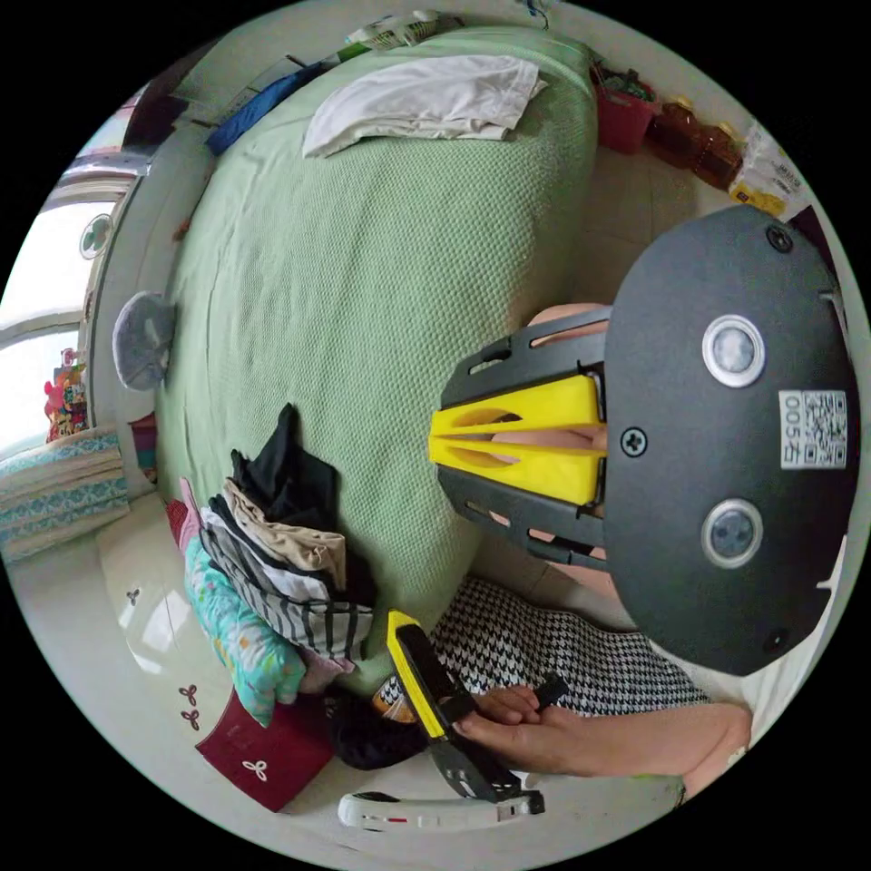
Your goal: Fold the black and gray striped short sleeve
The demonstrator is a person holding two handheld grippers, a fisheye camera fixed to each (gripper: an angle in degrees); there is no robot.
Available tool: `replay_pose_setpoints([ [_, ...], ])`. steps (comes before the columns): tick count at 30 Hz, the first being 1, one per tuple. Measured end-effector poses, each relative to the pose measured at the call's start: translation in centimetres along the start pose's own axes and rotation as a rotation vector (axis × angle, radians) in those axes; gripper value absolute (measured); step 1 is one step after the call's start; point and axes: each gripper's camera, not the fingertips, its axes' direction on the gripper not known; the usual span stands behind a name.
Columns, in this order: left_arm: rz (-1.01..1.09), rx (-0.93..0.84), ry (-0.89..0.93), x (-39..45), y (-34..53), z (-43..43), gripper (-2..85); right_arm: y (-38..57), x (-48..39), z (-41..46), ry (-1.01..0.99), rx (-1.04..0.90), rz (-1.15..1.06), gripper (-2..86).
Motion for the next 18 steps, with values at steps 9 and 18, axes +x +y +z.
replay_pose_setpoints([
  [9, -0.106, 0.094, -0.013, -6.6, -1.1, -3.2, 3.2, 1.2, 0.1, -1.7, 0.042, 0.005, 0.032, -1.0],
  [18, -0.131, 0.140, -0.044, -13.3, -8.6, -3.0, 10.8, 1.6, -0.6, -1.4, 0.027, -0.008, 0.017, -1.0],
])
